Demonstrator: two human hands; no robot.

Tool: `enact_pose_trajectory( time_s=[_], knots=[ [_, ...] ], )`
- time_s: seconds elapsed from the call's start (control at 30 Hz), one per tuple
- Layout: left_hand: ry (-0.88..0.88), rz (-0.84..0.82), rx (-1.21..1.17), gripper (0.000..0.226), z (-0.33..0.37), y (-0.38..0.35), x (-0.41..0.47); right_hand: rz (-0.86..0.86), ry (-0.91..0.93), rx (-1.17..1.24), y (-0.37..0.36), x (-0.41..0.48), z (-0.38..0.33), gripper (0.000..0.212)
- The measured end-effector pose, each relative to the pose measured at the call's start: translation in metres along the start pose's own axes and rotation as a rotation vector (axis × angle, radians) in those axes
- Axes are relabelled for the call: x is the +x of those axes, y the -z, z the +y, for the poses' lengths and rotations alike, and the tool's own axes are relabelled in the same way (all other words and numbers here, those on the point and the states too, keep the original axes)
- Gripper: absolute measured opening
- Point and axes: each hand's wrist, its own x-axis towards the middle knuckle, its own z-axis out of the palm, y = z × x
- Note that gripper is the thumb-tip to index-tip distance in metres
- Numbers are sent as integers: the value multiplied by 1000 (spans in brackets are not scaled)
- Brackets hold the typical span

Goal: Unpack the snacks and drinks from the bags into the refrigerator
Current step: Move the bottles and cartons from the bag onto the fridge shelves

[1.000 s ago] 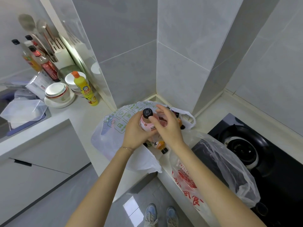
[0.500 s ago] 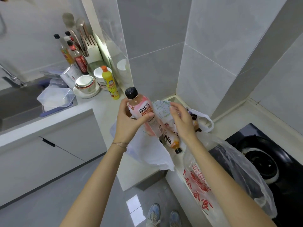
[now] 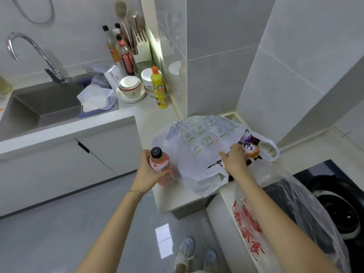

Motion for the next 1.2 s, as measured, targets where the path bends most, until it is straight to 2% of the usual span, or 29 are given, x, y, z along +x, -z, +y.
enact_pose_trajectory(
  time_s=[0.23, 0.37, 0.5, 0.6, 0.7, 0.83, 0.97, 1.03, 1.1, 1.2],
  knots=[
    [58, -38, 46, 65, -37, -23, -6, -127, -4, -14, -1, 1, 15, 67],
    [47, -20, 60, 64, -41, -28, -5, -53, 27, -43, -3, 0, 22, 63],
    [42, -46, 84, 68, -44, -25, -7, 70, 0, -245, 4, 3, 27, 70],
    [49, -87, 107, 78, -42, -22, -12, 46, -44, -290, 8, 7, 34, 77],
    [39, -108, 77, 87, -28, -17, -16, 1, -86, -237, 7, 9, 41, 84],
    [-80, -154, 106, 92, 7, -12, -12, -16, -87, -158, 10, 12, 45, 87],
    [-355, -86, 319, 55, 57, -38, 6, -76, -174, -75, 8, 29, 71, 97],
    [-522, -99, 446, 40, 72, -66, 20, -73, -176, -55, 12, 26, 70, 91],
    [-605, -215, 611, 38, 72, -99, 37, -71, -177, -27, 15, 24, 68, 73],
    [-537, -420, 783, 49, 57, -144, 54, -68, -162, -37, 16, 30, 77, 60]
  ],
)
